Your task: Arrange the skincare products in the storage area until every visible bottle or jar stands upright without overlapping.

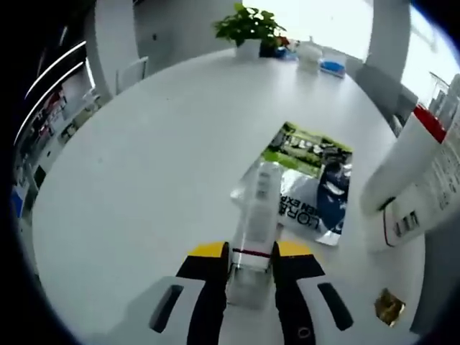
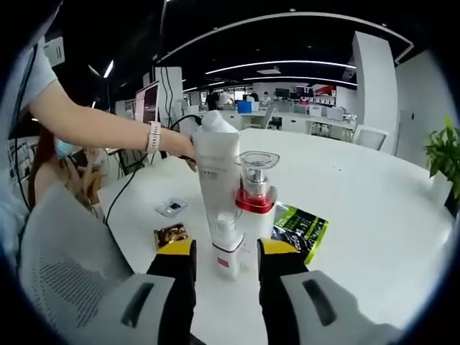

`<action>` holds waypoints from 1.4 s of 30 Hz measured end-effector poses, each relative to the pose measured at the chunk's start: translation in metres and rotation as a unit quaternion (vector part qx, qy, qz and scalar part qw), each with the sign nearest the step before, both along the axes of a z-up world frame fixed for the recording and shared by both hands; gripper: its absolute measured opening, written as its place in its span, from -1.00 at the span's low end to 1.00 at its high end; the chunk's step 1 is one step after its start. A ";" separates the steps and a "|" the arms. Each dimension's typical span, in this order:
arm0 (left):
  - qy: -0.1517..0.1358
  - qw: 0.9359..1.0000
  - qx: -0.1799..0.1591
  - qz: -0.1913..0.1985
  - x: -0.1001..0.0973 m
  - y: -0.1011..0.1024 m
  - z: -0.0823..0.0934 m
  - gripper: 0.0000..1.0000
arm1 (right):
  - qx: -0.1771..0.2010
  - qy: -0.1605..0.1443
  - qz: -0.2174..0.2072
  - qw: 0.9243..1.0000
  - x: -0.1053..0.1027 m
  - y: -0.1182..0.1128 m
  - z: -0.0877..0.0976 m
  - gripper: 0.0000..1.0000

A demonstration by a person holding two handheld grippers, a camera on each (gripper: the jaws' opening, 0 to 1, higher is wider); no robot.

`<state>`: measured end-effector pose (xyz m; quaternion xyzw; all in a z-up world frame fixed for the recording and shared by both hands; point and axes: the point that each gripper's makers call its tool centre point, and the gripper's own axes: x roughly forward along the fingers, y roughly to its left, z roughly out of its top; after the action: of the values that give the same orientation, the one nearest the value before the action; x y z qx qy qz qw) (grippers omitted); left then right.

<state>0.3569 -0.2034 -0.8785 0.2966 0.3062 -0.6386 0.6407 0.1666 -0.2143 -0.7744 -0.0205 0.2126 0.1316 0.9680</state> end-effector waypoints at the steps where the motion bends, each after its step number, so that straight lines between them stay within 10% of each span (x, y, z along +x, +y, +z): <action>1: 0.000 1.000 0.000 -0.002 0.000 0.000 0.000 -0.60 | 0.000 0.001 0.000 1.000 0.000 0.000 0.000 -0.32; 19: 0.019 0.998 -0.019 0.063 -0.017 0.020 0.022 -0.68 | -0.001 -0.007 0.002 1.000 0.000 0.002 0.004 -0.35; 42: -0.049 0.995 0.023 0.082 -0.051 0.102 0.043 -0.68 | -0.004 -0.049 0.038 0.998 -0.012 0.025 0.035 -0.41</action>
<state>0.3056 -0.1009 -0.8360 0.3160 0.3126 -0.5617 0.6978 0.1541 -0.1894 -0.7398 -0.0389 0.1643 0.1663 0.9715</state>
